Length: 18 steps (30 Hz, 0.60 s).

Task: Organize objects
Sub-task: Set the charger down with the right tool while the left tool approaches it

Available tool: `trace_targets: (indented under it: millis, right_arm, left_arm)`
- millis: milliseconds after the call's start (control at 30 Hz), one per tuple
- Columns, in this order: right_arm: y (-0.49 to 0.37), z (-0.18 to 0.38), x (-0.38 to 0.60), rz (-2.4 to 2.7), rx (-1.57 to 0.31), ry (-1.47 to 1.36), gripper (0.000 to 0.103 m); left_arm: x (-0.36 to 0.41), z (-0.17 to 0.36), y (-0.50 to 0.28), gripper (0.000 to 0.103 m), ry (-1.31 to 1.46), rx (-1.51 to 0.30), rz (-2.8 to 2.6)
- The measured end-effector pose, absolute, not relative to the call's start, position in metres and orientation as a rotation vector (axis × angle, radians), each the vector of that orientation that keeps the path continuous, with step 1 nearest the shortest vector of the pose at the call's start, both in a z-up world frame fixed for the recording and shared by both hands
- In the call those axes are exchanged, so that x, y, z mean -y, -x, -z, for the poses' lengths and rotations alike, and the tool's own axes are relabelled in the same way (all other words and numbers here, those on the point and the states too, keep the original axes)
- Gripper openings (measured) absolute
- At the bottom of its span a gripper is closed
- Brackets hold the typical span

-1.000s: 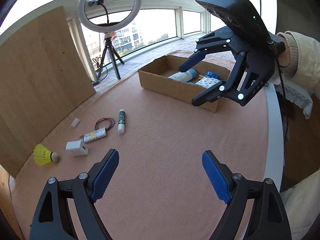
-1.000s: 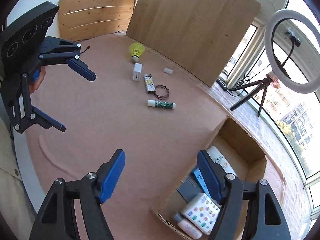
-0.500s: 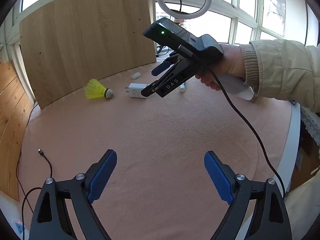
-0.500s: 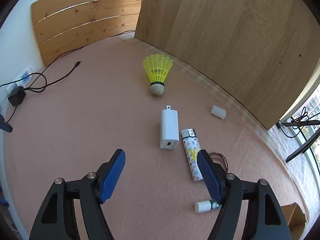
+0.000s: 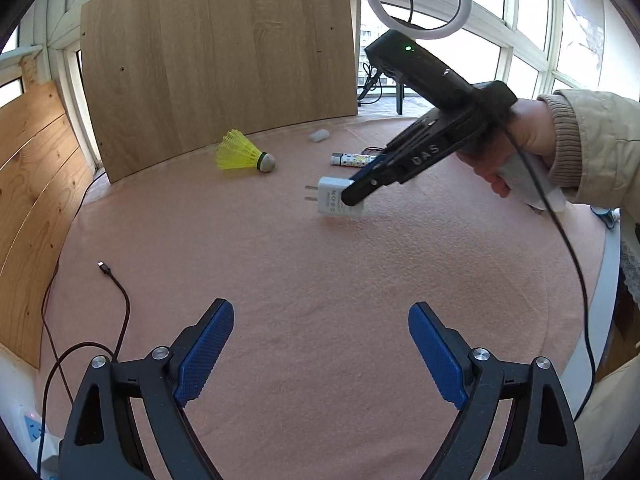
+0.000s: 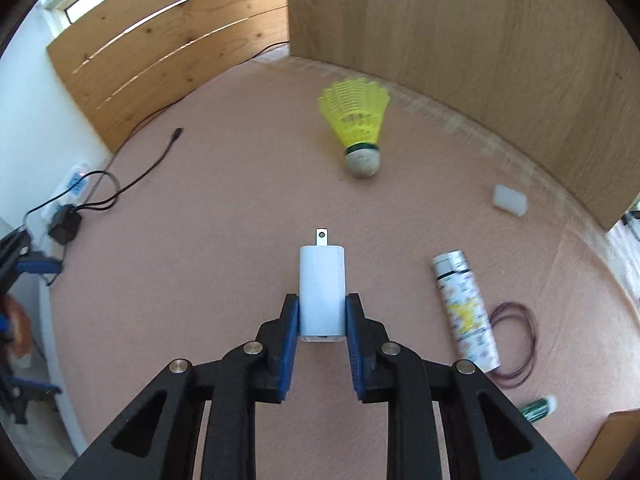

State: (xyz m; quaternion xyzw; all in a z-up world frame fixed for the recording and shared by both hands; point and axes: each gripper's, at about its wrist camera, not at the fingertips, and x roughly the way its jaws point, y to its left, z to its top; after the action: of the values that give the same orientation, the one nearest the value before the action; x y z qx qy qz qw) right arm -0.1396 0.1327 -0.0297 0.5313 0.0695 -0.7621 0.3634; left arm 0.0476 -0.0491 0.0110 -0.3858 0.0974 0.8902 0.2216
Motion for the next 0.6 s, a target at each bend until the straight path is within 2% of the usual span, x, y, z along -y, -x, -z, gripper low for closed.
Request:
trace_targets:
  millis: [67,167,233,300,367,400,467,600]
  right_arm:
    - [0.118,0.033,-0.13,1.734,-0.038,-1.402,0.02]
    - [0.092,0.05,-0.126,1.484,0.048,-1.482,0.02]
    - [0.08,0.067,-0.125,1.437,-0.052,-1.541,0.023]
    - [0.079,0.064,-0.133,1.521,-0.076,-1.517,0.032]
    - [0.074,0.049,-0.14,1.69,-0.243,-1.465,0.047]
    - [0.068,0.043,-0.14,1.748,-0.341,-1.43,0.05]
    - [0.049,0.032,-0.136,1.77,-0.464,-1.349,0.05]
    - [0.014,0.027,-0.121,1.714,-0.519,-1.23,0.05]
  left_arm:
    - [0.047,-0.008,-0.047,0.091,1.04,-0.296,-2.439]
    - [0.04,-0.002,-0.051,0.091,0.97,-0.315,-2.32]
    - [0.031,0.005,-0.053,0.091,0.95,-0.336,-2.226]
    - [0.02,0.014,-0.052,0.091,0.964,-0.37,-2.166]
    - [0.011,0.021,-0.051,0.091,0.978,-0.397,-2.134]
    - [0.007,0.023,-0.05,0.091,0.982,-0.402,-2.126]
    - [0.001,0.024,-0.049,0.091,0.978,-0.4,-2.115]
    - [-0.005,0.027,-0.049,0.091,0.946,-0.431,-2.1]
